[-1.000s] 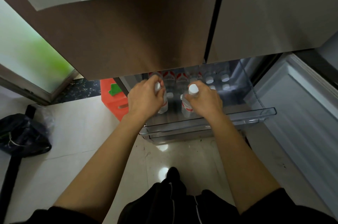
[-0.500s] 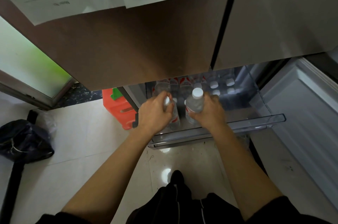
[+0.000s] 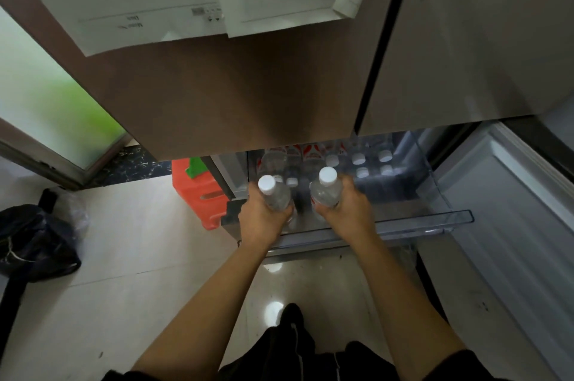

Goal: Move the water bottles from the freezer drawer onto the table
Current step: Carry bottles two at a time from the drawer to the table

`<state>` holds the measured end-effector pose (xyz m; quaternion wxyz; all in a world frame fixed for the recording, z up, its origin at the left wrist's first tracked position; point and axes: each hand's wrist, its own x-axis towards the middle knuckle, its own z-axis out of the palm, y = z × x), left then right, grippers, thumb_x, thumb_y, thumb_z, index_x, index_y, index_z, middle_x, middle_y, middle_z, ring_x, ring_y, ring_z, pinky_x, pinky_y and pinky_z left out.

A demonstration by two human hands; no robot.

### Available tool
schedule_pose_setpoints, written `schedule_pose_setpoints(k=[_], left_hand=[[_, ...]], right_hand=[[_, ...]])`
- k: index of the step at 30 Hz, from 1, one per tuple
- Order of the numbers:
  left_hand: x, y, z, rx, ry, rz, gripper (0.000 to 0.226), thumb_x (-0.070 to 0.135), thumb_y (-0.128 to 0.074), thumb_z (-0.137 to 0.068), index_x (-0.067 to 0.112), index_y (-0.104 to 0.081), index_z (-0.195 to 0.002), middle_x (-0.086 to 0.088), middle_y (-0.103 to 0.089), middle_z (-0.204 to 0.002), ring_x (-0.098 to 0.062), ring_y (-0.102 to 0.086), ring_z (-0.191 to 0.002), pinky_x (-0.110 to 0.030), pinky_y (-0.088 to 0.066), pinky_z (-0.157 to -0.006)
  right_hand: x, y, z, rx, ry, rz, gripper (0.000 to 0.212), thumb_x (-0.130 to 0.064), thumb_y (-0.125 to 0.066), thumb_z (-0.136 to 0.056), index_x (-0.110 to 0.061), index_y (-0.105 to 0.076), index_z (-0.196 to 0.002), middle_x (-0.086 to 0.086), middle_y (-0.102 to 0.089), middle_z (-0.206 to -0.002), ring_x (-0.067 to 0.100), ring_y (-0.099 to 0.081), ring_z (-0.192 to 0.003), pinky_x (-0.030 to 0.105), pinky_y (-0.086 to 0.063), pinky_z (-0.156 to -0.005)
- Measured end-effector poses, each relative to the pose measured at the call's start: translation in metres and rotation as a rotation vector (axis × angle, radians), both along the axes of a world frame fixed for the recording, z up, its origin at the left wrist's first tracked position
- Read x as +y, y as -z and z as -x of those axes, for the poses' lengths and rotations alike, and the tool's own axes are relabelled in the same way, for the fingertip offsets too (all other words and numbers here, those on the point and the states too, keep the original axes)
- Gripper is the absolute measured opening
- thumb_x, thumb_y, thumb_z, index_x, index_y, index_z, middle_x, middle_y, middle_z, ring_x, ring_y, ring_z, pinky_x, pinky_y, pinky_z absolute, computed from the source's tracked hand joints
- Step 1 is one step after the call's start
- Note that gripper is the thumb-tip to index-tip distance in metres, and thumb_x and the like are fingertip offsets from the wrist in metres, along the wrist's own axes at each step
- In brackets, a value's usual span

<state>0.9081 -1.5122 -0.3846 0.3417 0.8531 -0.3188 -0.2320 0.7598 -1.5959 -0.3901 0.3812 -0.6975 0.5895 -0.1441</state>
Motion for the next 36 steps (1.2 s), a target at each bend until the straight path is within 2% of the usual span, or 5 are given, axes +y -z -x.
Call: schedule_pose_setpoints(k=[9,18,26,30,36], left_hand=[[0.048,-0.048,0.016,0.045,-0.282,0.341,0.067,0.031,-0.089,-0.07,0.033,-0.042,-0.116,0.019,-0.056,-0.098,-0.014,-0.059,-0.098,-0.027,-0.046,-0.082],[0.172,-0.108,0.078,-0.168,-0.584,0.561,0.064,0.03,-0.09,-0.069,0.029,-0.054,-0.122,0.007,-0.059,-0.118,-0.015,-0.063,-0.107,-0.038,-0.058,-0.088],[0.347,-0.125,0.108,-0.249,-0.839,0.445,0.077,0.031,-0.087,-0.071,0.041,-0.043,-0.133,0.038,-0.053,-0.115,0.003,-0.057,-0.108,-0.041,-0.056,-0.094],[0.431,-0.121,0.119,-0.299,-0.977,0.443,0.081,0.032,-0.086,-0.071,0.035,-0.043,-0.139,0.016,-0.054,-0.133,-0.011,-0.055,-0.121,-0.046,-0.055,-0.096],[0.607,-0.119,0.147,-0.348,-1.185,0.467,0.083,0.032,-0.086,-0.073,0.034,-0.041,-0.143,0.012,-0.054,-0.137,-0.011,-0.054,-0.124,-0.046,-0.052,-0.101]], right_hand=[[0.018,-0.05,0.022,-0.271,-0.071,0.185,0.077,-0.033,-0.087,-0.074,-0.032,-0.042,-0.136,0.0,-0.063,-0.129,0.024,-0.059,-0.115,0.035,-0.05,-0.09],[0.108,-0.087,0.044,-0.675,-0.257,0.161,0.08,-0.029,-0.086,-0.076,-0.044,-0.04,-0.14,-0.014,-0.054,-0.135,0.003,-0.047,-0.125,0.028,-0.045,-0.1],[0.242,-0.09,0.014,-0.65,-0.691,0.056,0.083,-0.032,-0.08,-0.083,-0.052,-0.029,-0.145,-0.01,-0.046,-0.149,0.01,-0.043,-0.133,0.038,-0.041,-0.107],[0.317,-0.093,0.003,-0.602,-0.895,0.11,0.086,-0.039,-0.077,-0.085,-0.053,-0.02,-0.149,-0.009,-0.047,-0.148,0.016,-0.048,-0.131,0.034,-0.042,-0.102],[0.487,-0.102,-0.019,-0.589,-1.136,0.205,0.083,-0.046,-0.07,-0.089,-0.049,-0.015,-0.152,-0.012,-0.045,-0.151,0.018,-0.051,-0.13,0.035,-0.045,-0.096]])
